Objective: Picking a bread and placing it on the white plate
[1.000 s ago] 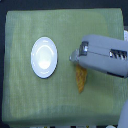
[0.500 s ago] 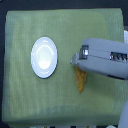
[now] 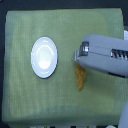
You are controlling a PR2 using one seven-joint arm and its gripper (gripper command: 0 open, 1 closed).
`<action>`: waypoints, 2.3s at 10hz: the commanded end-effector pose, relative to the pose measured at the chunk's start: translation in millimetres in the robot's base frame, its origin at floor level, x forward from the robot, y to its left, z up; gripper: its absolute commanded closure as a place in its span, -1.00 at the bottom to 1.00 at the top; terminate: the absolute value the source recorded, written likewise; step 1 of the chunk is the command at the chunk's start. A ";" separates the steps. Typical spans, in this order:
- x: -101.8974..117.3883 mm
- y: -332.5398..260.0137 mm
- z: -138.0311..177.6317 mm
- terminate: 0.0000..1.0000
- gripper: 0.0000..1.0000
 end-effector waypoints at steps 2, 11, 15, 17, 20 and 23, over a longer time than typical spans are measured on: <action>4.3 -3.3 7.3 -1.00 1.00; 62.1 47.4 153.4 -1.00 1.00; 88.4 172.1 155.4 -1.00 1.00; 87.5 210.2 146.5 -1.00 1.00; 86.4 241.1 124.1 -1.00 1.00; 67.9 250.3 99.3 -1.00 1.00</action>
